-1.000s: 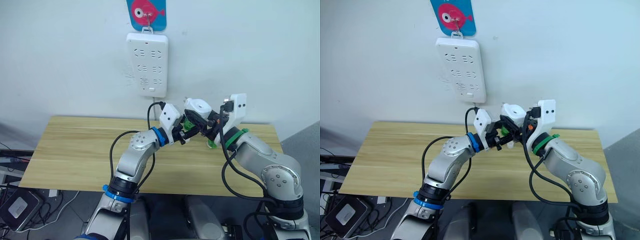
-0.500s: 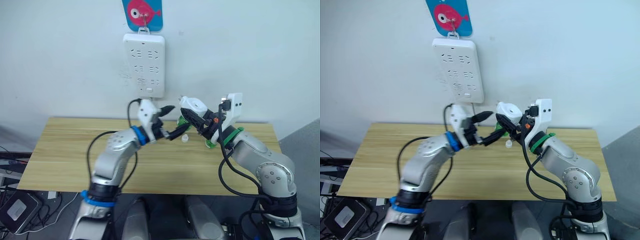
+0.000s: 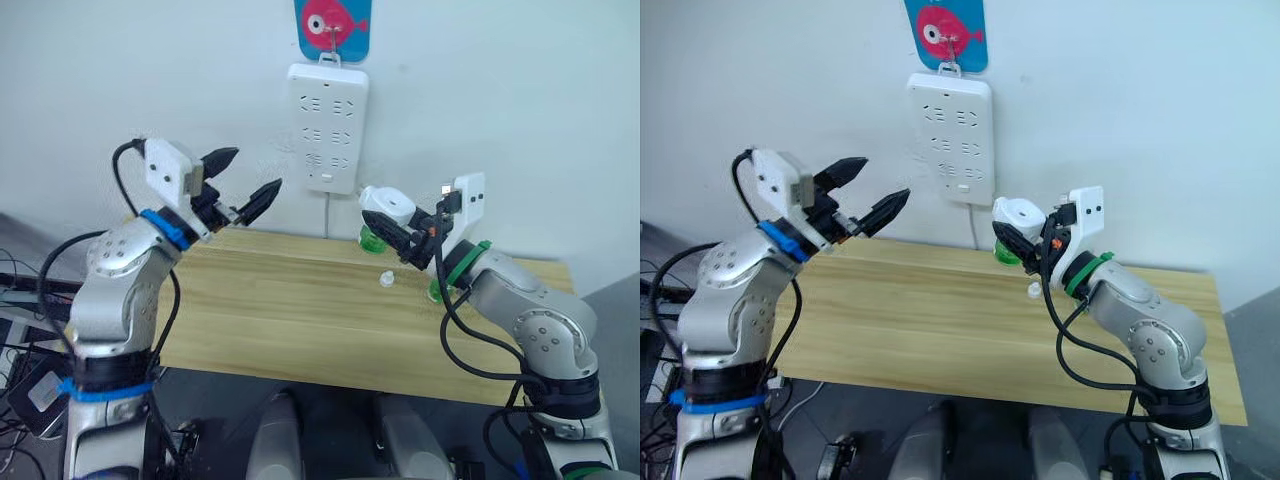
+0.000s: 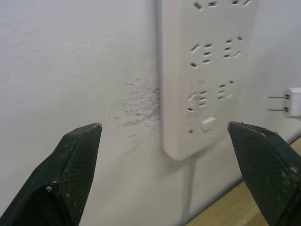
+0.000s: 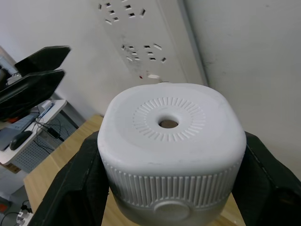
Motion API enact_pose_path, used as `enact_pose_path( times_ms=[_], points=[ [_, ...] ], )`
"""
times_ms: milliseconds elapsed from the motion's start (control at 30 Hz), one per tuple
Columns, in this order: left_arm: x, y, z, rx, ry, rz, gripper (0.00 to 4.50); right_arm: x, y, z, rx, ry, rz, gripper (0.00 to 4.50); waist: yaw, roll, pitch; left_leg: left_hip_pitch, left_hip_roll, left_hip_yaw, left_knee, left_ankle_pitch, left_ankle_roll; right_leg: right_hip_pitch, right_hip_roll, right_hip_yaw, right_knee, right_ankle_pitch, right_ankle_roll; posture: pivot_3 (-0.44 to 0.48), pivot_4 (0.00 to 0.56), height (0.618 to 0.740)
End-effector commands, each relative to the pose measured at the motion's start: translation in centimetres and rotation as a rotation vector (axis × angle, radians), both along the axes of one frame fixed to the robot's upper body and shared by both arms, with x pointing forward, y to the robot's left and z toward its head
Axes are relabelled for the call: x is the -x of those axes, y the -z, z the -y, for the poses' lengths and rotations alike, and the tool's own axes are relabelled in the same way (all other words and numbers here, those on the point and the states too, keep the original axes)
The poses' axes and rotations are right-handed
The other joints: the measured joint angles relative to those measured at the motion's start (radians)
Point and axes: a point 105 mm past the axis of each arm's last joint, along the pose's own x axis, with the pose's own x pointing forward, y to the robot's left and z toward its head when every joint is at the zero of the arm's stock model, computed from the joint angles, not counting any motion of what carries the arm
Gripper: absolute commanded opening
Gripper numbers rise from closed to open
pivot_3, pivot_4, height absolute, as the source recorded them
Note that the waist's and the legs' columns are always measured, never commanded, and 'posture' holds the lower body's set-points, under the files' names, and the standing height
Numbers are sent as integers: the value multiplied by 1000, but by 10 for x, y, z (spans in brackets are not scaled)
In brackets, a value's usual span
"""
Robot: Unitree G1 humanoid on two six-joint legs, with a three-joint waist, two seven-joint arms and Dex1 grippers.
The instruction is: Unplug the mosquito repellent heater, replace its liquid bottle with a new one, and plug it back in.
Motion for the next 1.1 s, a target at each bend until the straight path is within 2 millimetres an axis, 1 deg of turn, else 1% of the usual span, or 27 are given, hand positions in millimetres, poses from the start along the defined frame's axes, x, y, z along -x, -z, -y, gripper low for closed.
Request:
enact_pose_path(
  times_ms=[33,167,267,367,500,700,833,933,1067,1100],
  points=[
    [-8,-1,14,-41,96,20,4500,4,-12,-1,-11,-8,57,3043,0,0,0,0,0,0,0,0,0,0,0,0,0,0,0,-41,249,740],
    [-20,2,26,-88,206,-2,4500,4,-13,2,-10,0,58,3043,-3,0,0,0,0,0,-1,0,0,-1,0,0,0,0,0,-54,252,740],
    [-32,-1,28,-108,222,5,4500,4,-14,3,-8,9,59,3043,-7,0,0,0,0,0,-1,0,0,-1,0,0,0,0,0,-66,253,740],
    [-40,-3,30,-119,234,13,4500,5,-14,5,-9,19,61,3043,-11,0,0,0,0,0,0,0,0,-1,1,0,1,0,0,-85,254,740],
    [-42,-1,38,-127,293,-1,4500,8,-13,7,-11,34,57,3043,-8,0,0,0,0,-1,0,0,0,0,1,-1,1,0,0,-112,254,740],
    [-41,2,50,-167,384,-13,4500,8,-13,7,-10,39,58,3043,-11,0,0,-1,0,-1,0,0,0,0,0,-1,1,0,0,-114,254,740],
    [-46,0,56,-189,415,-22,4500,8,-14,7,-7,38,58,3043,-19,0,0,-1,0,-1,0,0,0,-1,0,-1,1,0,0,-113,254,740],
    [-42,3,62,-200,475,-47,4500,8,-14,7,-7,38,59,3043,-23,0,0,-1,0,-1,0,0,0,-1,0,-1,1,0,0,-113,254,740],
    [-20,6,66,-152,596,-128,4500,12,-12,7,13,40,63,3043,-33,0,0,-2,0,-1,0,0,0,-1,0,-1,1,0,0,-124,255,740],
    [-16,7,64,-147,607,-152,4313,13,-12,7,17,40,63,3042,-35,0,0,-2,0,-1,0,0,0,-1,0,-1,1,0,0,-131,256,740]
  ],
)
